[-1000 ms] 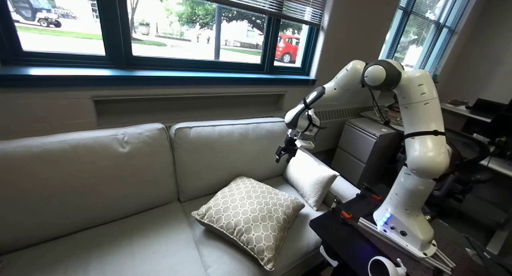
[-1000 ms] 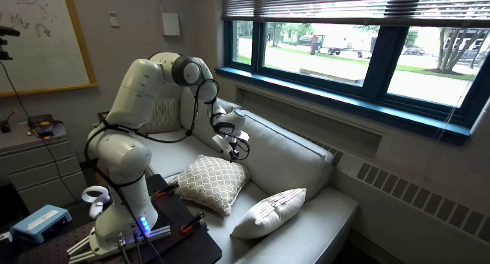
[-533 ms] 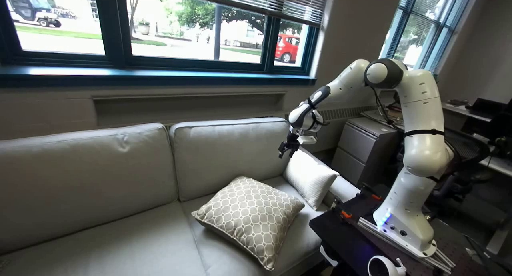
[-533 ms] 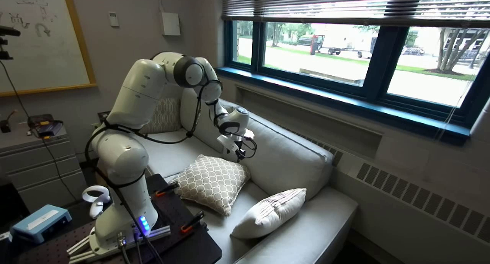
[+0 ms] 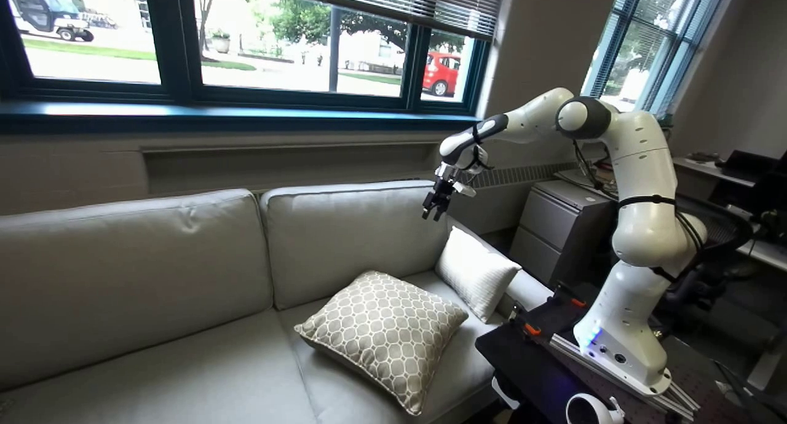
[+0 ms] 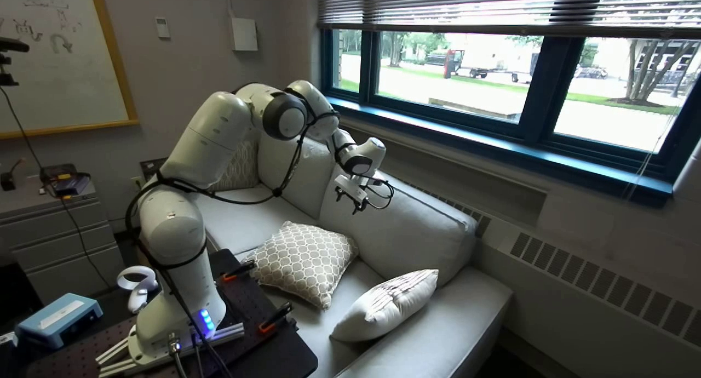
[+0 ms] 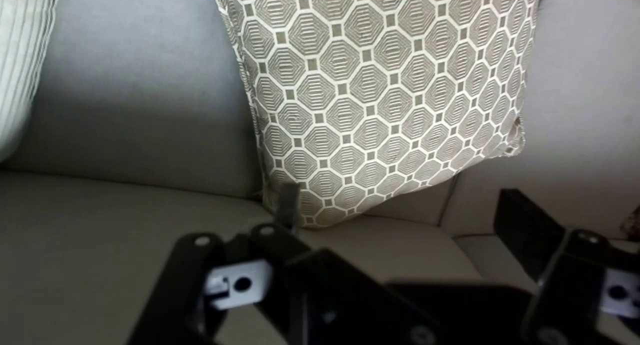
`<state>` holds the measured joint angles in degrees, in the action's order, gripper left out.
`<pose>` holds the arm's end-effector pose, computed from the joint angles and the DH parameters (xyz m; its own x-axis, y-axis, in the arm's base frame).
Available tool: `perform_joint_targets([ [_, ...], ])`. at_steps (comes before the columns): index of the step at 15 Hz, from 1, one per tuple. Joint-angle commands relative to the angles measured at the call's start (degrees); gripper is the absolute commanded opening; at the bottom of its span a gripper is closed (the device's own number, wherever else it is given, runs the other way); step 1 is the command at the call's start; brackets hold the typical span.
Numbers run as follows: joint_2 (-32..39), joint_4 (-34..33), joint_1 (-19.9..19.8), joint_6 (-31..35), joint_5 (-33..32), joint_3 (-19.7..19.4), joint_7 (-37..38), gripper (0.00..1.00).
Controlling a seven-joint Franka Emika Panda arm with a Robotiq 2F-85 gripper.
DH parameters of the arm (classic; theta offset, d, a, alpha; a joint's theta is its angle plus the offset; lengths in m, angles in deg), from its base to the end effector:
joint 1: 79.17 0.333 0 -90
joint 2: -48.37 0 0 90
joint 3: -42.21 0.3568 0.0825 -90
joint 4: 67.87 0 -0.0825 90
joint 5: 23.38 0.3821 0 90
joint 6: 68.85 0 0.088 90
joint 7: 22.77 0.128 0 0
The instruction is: Put the pillows upright against the armrest
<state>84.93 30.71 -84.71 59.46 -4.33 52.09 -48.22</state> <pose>0.6798 0.0545 0.2290 0.9641 0.2657 -0.0002 0.2476 -0.8985 -0.3625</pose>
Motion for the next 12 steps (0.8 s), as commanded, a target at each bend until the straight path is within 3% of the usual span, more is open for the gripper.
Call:
perform_joint_targets([
  [1,13.24,-14.18,-1.43,-10.40,-0.77,0.54,-1.31,1.00],
  [6,27.62,-27.24,-2.11,-15.58,-0.68,-1.13,3.44,1.00],
  [12,40.55,-40.67,-1.32,-8.66,1.05,-2.76,19.93,1.00],
])
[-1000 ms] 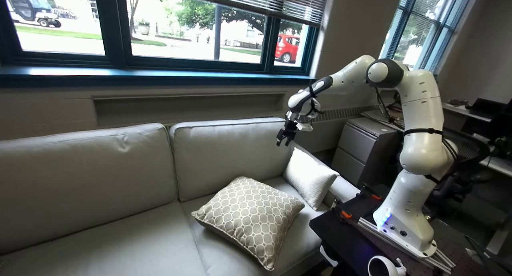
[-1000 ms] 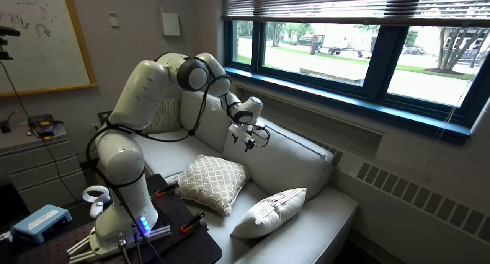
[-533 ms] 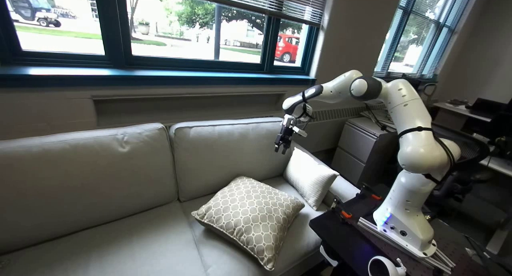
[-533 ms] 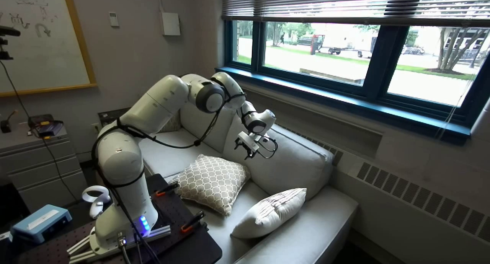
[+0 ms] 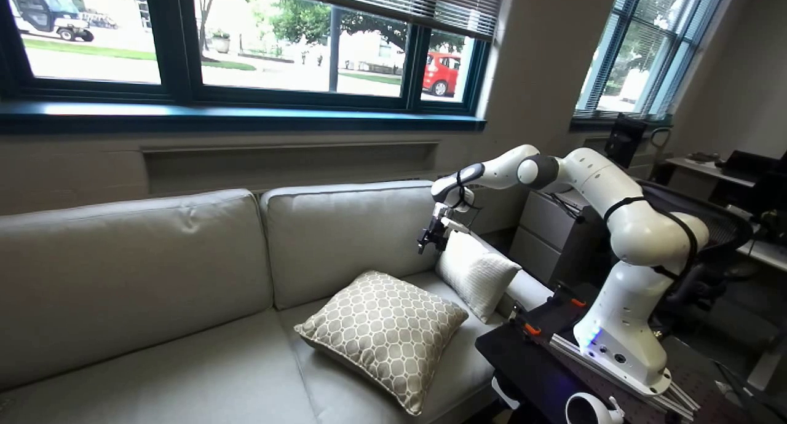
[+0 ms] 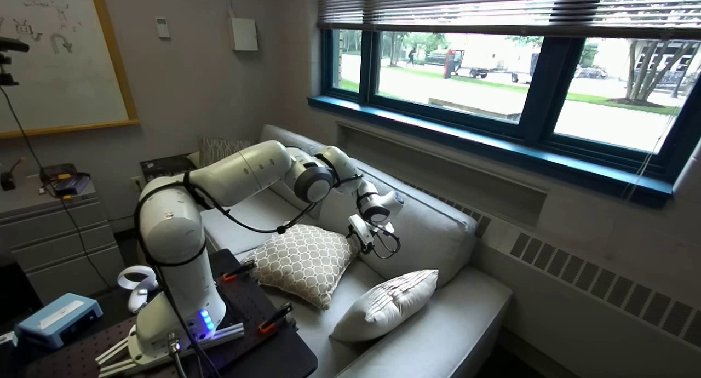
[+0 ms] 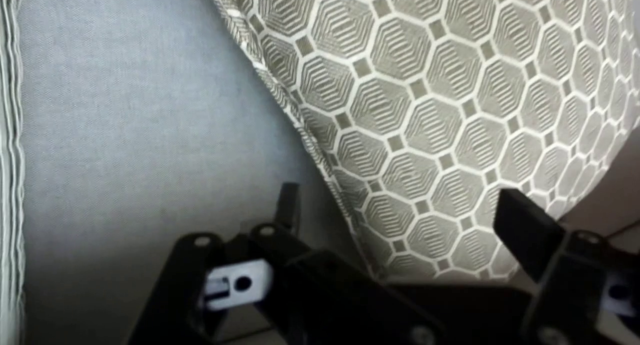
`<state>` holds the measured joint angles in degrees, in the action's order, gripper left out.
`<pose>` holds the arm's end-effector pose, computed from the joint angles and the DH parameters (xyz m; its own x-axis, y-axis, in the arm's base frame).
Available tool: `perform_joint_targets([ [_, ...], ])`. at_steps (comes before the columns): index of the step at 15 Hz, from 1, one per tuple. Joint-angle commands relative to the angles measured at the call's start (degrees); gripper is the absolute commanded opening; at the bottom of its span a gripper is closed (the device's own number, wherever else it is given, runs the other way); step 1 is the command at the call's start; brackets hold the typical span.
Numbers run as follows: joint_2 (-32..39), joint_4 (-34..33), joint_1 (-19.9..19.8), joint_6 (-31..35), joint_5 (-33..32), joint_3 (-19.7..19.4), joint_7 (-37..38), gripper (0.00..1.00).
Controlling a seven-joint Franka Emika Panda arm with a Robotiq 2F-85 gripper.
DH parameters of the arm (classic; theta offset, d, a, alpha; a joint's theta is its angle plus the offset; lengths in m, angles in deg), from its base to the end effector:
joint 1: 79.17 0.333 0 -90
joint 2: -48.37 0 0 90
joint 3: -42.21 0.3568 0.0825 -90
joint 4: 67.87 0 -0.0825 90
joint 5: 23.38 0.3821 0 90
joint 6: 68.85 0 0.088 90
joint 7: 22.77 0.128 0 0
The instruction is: Put the pillows upright against the armrest
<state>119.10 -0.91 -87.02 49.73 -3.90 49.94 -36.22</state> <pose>0.7304 -0.0019 0.0065 0.9625 0.0107 -0.2710 -0.1075 -0.9023 -0.4175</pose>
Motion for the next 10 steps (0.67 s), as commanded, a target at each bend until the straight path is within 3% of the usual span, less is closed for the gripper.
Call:
perform_joint_targets([
  [1,7.96,-10.85,1.32,1.81,0.38,-0.89,10.68,1.00],
  [7,19.29,-25.30,3.21,-2.33,-1.36,-1.97,15.52,1.00],
  [8,13.54,-15.80,2.54,0.49,-1.31,-1.17,13.97,1.00],
  [10,14.59,-16.00,2.52,-1.65,-1.28,-0.02,11.83,1.00],
])
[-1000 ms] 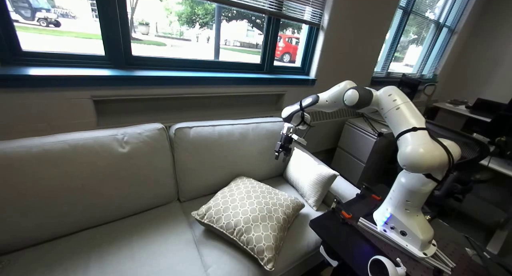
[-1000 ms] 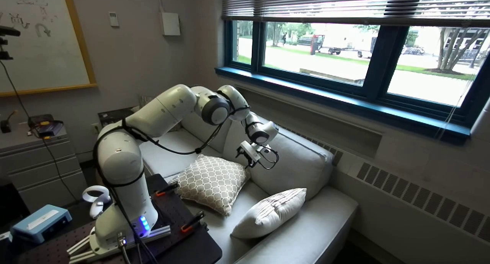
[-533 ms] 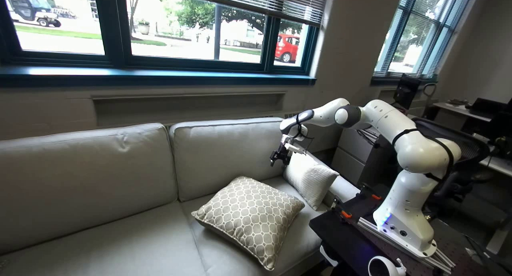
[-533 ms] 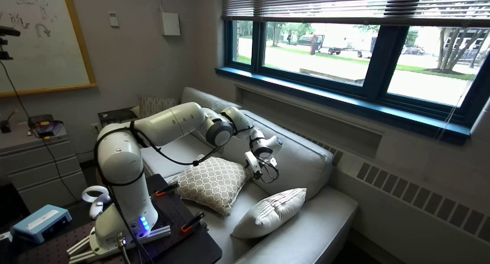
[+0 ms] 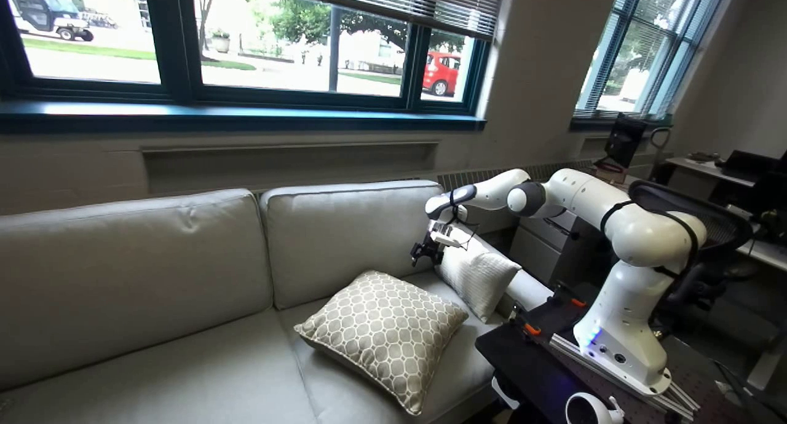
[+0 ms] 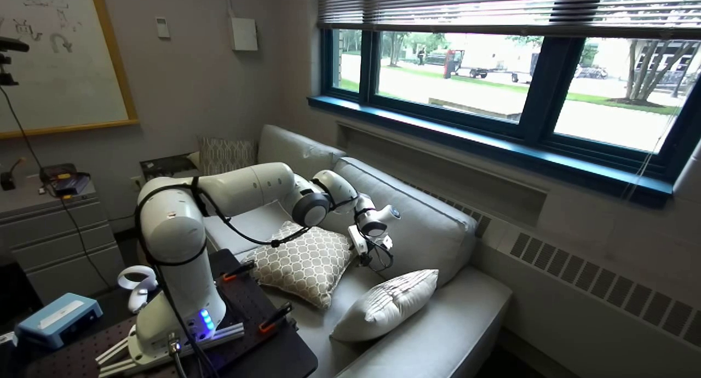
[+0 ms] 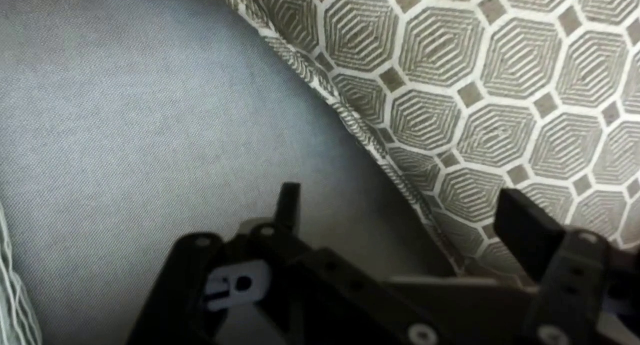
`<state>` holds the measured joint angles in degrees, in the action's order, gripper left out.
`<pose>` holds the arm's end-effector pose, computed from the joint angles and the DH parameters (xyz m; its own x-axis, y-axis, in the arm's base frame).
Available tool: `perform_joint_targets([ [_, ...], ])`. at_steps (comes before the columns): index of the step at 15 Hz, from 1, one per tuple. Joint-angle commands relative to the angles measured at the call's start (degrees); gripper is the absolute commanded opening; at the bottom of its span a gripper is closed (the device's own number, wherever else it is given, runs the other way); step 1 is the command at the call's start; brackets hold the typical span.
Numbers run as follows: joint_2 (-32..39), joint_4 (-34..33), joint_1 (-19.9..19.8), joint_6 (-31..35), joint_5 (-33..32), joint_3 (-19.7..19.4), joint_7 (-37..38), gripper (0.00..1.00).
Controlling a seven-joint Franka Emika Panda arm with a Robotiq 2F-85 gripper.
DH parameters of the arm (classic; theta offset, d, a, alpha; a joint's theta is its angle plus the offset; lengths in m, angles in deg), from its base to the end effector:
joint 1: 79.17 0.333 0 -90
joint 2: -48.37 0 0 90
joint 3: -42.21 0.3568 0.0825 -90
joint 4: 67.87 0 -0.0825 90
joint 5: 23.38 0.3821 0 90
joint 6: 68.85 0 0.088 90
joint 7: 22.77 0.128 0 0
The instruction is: Put the pillows upright against the armrest
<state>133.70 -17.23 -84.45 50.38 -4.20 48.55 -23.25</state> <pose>0.7407 0.0067 -0.0775 0.9272 -0.1957 -0.3194 -0.3034 -0.8925 -0.3337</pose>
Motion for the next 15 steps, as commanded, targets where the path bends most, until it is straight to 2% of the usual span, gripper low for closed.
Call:
perform_joint_targets([
  [1,0.00,0.76,0.02,-3.07,-0.88,1.84,-1.95,1.00],
  [5,0.00,2.90,0.82,-6.33,-0.91,3.22,-6.42,1.00],
  [10,0.07,6.04,3.15,-8.81,-2.60,2.66,-9.09,1.00],
  [15,0.07,8.23,4.18,-14.96,-3.24,4.51,-14.88,1.00],
])
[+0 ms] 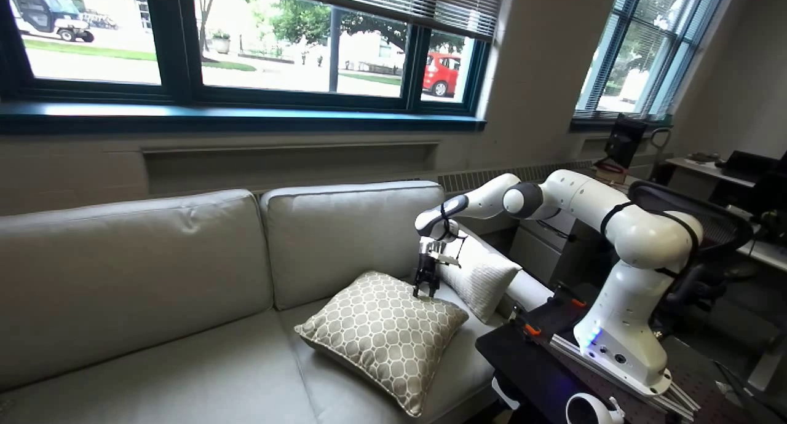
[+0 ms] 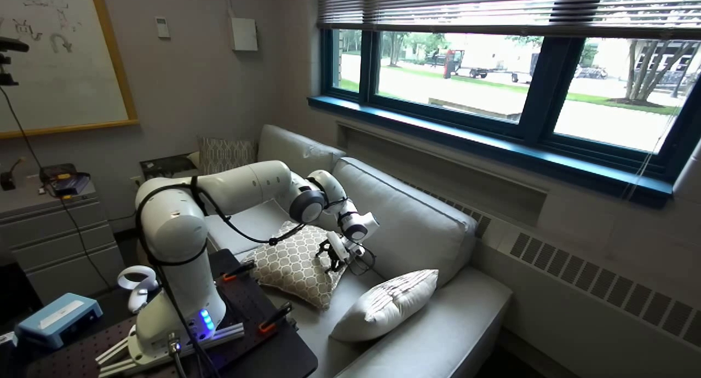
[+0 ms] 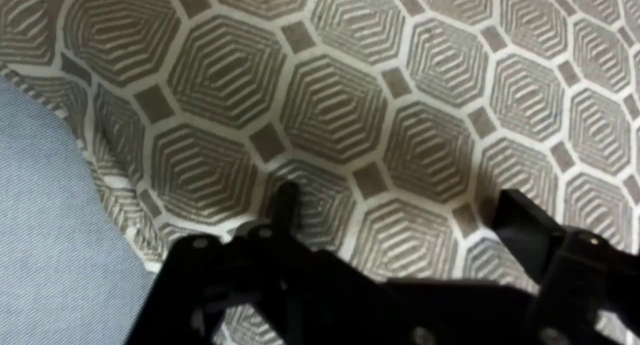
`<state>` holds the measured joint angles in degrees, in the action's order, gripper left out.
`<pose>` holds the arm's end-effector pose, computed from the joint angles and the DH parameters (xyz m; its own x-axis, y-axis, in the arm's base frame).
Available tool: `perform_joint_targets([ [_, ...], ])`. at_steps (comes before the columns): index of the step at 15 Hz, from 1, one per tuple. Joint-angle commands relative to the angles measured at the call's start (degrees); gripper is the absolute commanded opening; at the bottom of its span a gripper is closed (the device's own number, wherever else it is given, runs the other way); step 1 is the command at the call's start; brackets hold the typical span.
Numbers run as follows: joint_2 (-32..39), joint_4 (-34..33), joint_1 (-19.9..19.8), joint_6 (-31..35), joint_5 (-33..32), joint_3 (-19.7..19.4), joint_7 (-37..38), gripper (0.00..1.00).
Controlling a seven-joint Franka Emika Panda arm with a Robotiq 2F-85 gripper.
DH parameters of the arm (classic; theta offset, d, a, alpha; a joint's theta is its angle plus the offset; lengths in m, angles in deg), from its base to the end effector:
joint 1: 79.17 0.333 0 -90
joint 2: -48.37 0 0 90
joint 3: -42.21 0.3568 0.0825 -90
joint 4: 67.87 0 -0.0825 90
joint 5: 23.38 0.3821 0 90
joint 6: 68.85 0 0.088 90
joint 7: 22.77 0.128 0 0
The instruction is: Put the pillows upright against the armrest
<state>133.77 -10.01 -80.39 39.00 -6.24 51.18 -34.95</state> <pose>0.6592 0.0938 -0.1196 0.8380 0.1881 -0.5122 -0.0686 -0.8949 -0.4409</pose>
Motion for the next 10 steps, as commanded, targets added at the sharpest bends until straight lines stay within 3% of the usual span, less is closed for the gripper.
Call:
perform_joint_targets([
  [1,-0.01,1.37,0.20,-4.96,-1.02,2.54,-4.72,1.00],
  [7,-0.03,2.91,1.15,-10.44,0.16,4.69,-10.24,1.00],
  [8,-0.03,2.50,3.63,-11.64,4.18,1.64,-11.89,1.00],
  [9,-0.04,2.72,4.22,-12.13,5.36,1.34,-12.16,1.00],
  [10,-0.04,2.81,4.98,-12.46,6.64,0.73,-12.68,0.75],
])
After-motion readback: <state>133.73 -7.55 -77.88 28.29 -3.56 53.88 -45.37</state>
